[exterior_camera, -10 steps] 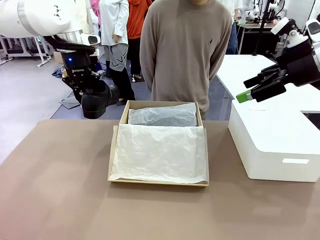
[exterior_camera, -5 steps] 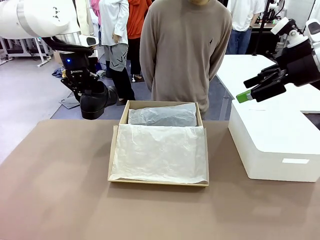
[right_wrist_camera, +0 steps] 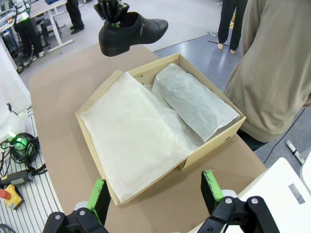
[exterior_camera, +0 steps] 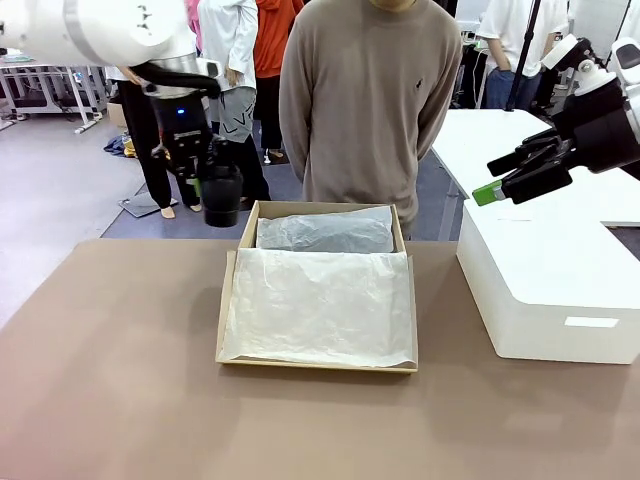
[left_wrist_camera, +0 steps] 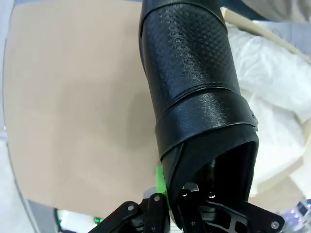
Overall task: Pack the shoes into the box.
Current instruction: Place the other shoe of the Shoes into the Shoes Box.
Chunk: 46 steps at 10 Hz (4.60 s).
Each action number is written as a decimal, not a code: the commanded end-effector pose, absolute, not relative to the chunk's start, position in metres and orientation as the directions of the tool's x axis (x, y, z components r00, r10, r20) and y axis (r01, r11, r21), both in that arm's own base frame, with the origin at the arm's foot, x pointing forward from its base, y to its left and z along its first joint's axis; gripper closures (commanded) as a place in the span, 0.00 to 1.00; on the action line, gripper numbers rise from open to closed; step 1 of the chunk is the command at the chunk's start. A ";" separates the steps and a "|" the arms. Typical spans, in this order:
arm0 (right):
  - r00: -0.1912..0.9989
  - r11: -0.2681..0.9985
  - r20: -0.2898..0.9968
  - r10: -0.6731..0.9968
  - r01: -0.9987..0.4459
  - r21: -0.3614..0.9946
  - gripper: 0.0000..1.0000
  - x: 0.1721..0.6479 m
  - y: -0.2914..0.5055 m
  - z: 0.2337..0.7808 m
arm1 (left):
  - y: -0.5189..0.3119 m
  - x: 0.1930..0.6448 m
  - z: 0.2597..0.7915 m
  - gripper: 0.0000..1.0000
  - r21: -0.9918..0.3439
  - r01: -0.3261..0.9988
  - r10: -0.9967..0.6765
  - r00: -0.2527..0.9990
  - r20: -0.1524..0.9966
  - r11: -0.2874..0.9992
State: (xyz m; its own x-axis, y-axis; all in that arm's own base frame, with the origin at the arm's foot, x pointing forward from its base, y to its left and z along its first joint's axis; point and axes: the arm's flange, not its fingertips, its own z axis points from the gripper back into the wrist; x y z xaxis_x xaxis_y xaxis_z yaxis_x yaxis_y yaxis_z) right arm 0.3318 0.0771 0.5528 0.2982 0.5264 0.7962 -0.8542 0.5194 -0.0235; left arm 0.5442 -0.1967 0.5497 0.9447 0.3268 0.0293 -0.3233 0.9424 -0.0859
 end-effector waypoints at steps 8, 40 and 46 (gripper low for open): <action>0.282 0.507 0.806 0.520 -0.862 -0.025 0.00 0.334 0.077 0.553 | -0.281 0.541 0.551 1.00 -0.096 -0.553 0.556 0.831 0.006 0.828; 0.282 0.507 0.806 0.520 -0.862 -0.025 0.00 0.334 0.077 0.553 | -0.475 0.525 0.493 1.00 -0.157 -0.977 0.989 0.139 0.059 0.147; 0.282 0.507 0.806 0.520 -0.862 -0.025 0.00 0.334 0.077 0.553 | -0.489 0.534 0.473 1.00 -0.134 -0.981 0.990 0.134 0.039 0.138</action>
State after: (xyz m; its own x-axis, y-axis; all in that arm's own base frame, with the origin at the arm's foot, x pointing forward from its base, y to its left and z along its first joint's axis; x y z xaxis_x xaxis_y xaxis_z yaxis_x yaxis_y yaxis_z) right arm 0.3317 0.0771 0.5529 0.2982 0.5264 0.7962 -0.8541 0.5195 -0.0236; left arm 0.5328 -0.4827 0.4645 0.1974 0.9800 0.0263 -0.9714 0.1991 -0.1297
